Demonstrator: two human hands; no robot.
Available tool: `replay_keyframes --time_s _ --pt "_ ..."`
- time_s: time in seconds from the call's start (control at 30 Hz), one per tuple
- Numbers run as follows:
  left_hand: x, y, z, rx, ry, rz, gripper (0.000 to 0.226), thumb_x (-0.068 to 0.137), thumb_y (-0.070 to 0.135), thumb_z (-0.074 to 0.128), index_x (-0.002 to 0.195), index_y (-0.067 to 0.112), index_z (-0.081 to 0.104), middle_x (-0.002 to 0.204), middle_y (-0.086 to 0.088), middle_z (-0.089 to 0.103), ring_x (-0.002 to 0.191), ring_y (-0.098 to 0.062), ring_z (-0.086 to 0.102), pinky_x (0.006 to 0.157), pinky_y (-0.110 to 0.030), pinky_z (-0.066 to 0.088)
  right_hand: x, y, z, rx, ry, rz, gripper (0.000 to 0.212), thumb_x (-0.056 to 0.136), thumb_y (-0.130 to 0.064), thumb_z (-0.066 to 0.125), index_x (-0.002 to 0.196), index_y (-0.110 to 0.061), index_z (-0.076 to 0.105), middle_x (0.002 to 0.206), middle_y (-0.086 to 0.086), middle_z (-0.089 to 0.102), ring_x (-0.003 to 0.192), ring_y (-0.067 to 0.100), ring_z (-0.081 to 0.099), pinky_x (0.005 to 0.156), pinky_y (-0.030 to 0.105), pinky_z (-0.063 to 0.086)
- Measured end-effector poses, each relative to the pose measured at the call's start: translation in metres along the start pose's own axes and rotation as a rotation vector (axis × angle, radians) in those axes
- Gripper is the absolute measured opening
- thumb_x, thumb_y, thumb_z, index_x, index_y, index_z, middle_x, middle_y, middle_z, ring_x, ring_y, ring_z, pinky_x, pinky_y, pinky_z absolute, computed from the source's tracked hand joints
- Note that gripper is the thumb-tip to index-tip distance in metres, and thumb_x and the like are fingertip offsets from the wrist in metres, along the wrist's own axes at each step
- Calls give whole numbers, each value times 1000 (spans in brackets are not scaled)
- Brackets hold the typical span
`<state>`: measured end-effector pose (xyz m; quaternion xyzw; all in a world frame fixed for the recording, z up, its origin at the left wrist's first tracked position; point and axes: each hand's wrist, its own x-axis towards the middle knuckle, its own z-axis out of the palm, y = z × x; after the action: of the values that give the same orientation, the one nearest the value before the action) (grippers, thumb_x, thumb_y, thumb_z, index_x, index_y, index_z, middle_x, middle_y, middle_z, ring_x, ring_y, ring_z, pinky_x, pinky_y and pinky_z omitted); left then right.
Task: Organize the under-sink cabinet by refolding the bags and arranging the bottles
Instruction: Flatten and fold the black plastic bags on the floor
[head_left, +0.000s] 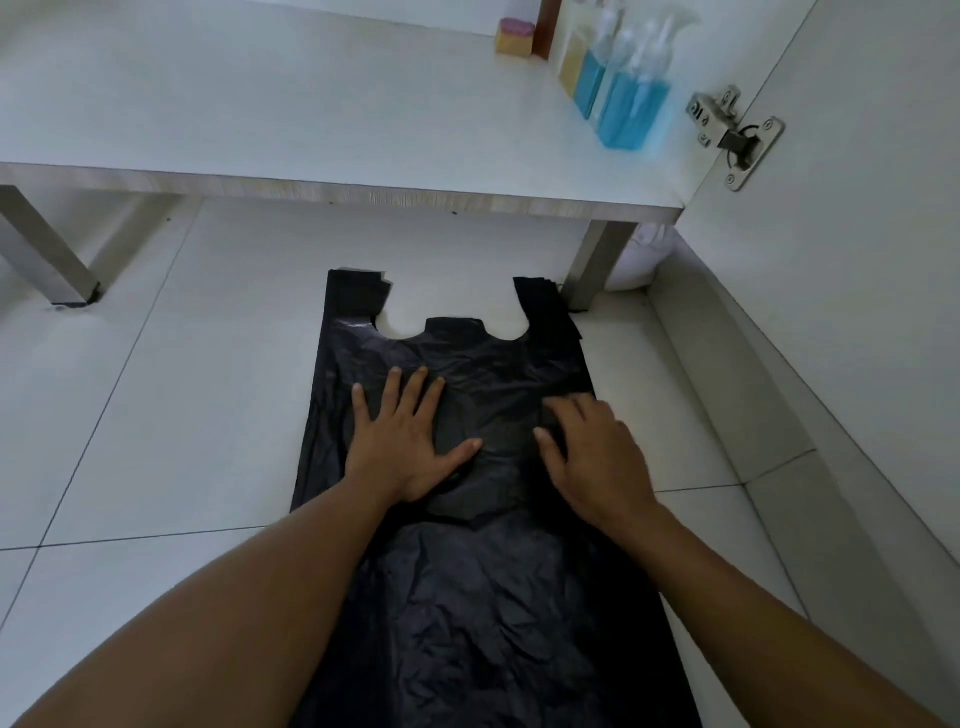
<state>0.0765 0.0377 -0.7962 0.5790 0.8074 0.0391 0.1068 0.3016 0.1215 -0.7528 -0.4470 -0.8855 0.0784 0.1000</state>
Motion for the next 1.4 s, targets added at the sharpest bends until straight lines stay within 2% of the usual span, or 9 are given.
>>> replay_keyframes --time_s 0.07,0.2,0.43,0.6,0.8,1.1,1.23,1.33,1.4 --pt "6 -1 -7 -83 -90 -14 101 79 93 9 160 33 1 168 7 -9 153 -19 -19 116 -63 -17 -35 -29 -2 -30 -148 -113 43 97 -54 44 122 -22 58 122 2 55 111 24 54 87 39 51" --pt "13 -6 -36 -303 -243 -36 86 88 83 16 160 35 9 168 8 -5 153 -18 -15 115 -63 -20 -60 -41 0 38 -322 -35 65 94 -62 47 146 -24 43 142 1 39 130 23 37 103 39 45" --pt "-90 -7 -52 60 173 241 77 87 75 34 145 25 46 150 -7 40 144 -30 28 121 -63 5 -58 -45 2 35 -415 16 71 92 -56 59 149 -20 37 147 7 34 137 30 31 109 48 41" --pt "-197 11 -1 67 228 209 64 84 63 49 129 19 62 133 -11 55 128 -34 47 116 -63 21 -106 -83 3 37 -242 22 58 101 -41 45 154 -22 29 158 5 29 151 28 16 120 61 11" --pt "-226 -1 36 57 79 130 72 96 65 26 149 20 45 157 -6 40 149 -30 28 117 -62 9 -199 -122 35 63 -151 29 50 101 -41 29 146 -25 45 156 3 40 149 28 27 115 69 19" --pt "-233 2 34 9 31 74 84 92 78 13 158 29 25 167 1 17 155 -22 4 122 -58 -1 -222 22 -3 -51 -260 452 61 103 -57 10 159 -35 4 168 -6 -2 154 23 -7 119 64 -3" --pt "-228 6 28 -68 15 64 90 87 85 13 158 30 26 167 3 17 155 -21 1 121 -60 -4 -212 41 -20 -87 -185 480 48 107 -42 18 149 -29 35 160 0 29 146 28 25 113 61 20" --pt "-219 7 5 -226 60 -46 81 87 83 24 149 33 40 163 5 24 154 -18 8 119 -59 -8 -180 29 -29 104 -58 546 47 102 -48 26 100 -20 63 110 8 64 104 31 58 85 44 45" --pt "-216 3 -11 -274 181 -216 72 90 76 38 145 29 43 161 -2 26 151 -25 16 118 -60 4 -160 19 -33 305 -78 564 52 97 -56 32 103 -17 65 105 12 66 101 33 63 83 40 51"
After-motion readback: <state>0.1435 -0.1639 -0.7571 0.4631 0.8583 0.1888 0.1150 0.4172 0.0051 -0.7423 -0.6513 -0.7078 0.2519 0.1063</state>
